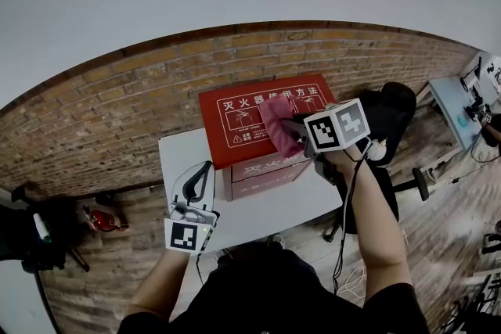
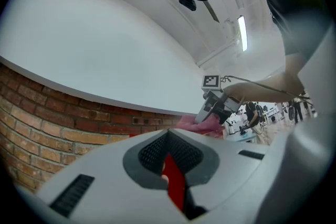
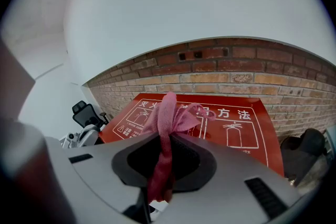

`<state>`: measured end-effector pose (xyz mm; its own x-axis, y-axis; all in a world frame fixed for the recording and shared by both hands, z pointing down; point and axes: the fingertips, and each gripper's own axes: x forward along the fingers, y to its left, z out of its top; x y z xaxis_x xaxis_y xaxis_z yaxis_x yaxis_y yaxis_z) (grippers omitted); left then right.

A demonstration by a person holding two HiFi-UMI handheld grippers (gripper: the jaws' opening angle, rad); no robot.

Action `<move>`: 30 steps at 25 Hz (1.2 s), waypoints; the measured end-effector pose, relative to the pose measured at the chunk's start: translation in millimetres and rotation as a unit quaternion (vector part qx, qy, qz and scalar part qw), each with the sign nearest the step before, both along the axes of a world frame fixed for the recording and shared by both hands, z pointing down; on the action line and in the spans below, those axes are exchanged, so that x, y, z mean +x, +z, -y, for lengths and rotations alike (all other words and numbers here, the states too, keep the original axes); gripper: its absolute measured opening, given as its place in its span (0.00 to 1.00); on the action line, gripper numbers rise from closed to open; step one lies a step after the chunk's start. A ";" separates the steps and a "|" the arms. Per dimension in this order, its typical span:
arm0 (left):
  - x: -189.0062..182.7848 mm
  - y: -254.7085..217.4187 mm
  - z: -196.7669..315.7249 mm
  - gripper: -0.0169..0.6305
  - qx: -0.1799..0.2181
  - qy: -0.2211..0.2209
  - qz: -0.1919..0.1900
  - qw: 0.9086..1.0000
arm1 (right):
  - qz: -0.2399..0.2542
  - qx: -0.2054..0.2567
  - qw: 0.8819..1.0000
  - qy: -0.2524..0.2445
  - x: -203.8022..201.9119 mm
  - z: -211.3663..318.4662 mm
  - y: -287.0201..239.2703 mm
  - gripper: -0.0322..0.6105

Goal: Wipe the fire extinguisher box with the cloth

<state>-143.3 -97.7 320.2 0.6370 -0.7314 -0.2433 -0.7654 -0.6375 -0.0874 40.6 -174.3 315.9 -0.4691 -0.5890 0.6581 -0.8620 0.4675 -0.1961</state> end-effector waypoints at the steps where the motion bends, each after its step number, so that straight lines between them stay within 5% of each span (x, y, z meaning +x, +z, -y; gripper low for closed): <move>1: 0.0 -0.1 -0.1 0.07 0.001 -0.001 0.001 1.000 | 0.001 0.000 1.000 0.000 2.3 0.4 0.0 0.15; 30: 1.9 -2.9 -1.6 0.07 0.010 -0.066 0.028 0.997 | 0.015 0.005 1.000 0.017 86.7 7.4 -1.5 0.15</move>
<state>-141.4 -96.1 317.2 0.5490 -0.8048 -0.2256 -0.8358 -0.5295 -0.1451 127.3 -181.7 314.4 -0.4678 -0.6117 0.6380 -0.8716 0.4392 -0.2179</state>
